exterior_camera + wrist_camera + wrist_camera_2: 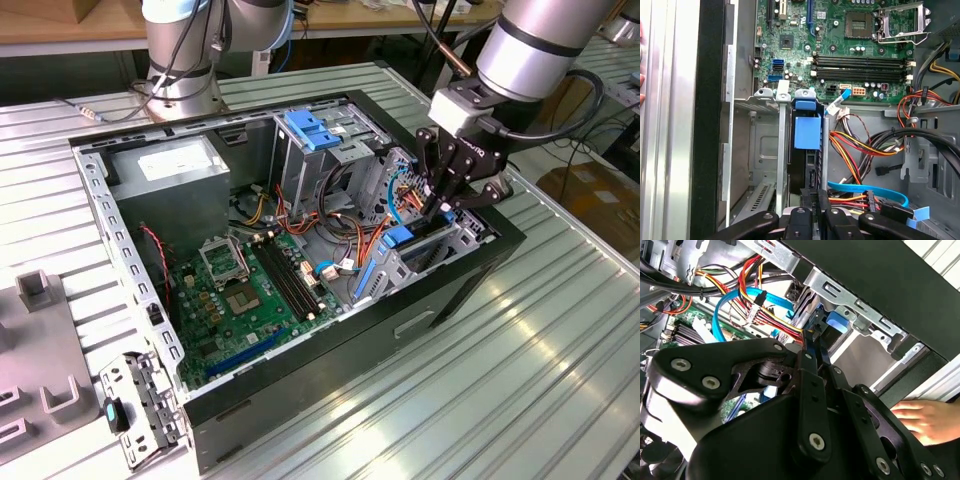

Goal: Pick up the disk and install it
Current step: 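Insert the first disk wire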

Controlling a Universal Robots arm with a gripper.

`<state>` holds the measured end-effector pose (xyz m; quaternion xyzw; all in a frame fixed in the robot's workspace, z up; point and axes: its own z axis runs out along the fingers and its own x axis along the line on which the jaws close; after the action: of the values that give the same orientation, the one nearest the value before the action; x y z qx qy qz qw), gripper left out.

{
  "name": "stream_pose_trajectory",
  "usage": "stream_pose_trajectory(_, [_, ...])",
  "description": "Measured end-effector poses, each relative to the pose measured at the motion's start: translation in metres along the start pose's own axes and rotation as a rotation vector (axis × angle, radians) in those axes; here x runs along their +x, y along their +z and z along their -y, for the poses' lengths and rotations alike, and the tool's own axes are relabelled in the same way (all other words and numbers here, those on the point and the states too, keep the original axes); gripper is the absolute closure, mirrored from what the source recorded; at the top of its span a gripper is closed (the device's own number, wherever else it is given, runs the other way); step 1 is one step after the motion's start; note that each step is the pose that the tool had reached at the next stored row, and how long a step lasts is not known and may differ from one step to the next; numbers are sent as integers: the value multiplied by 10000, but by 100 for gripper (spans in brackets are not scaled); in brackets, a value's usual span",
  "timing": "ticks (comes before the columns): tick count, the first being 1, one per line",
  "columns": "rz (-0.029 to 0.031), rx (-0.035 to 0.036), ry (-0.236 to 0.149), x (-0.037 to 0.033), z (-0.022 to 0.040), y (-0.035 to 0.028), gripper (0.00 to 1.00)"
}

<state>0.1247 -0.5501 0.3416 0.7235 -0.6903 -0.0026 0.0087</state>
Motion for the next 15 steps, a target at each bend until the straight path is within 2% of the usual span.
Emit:
stream_pose_trajectory(5, [2, 0, 0, 2, 0, -6, 84])
stream_pose_trajectory(6, [1, 0, 0, 2, -1, -35, 82])
stream_pose_trajectory(7, [0, 1, 1, 2, -1, -72, 76])
stream_pose_trajectory(9, [-14, -1, 1, 2, -2, -129, 76])
stream_pose_trajectory(12, [-10, 0, 1, 2, -2, -128, 76])
stream_pose_trajectory(13, [-11, 0, 1, 2, -2, -129, 77])
stream_pose_trajectory(15, [-13, -1, 0, 1, -2, -130, 89])
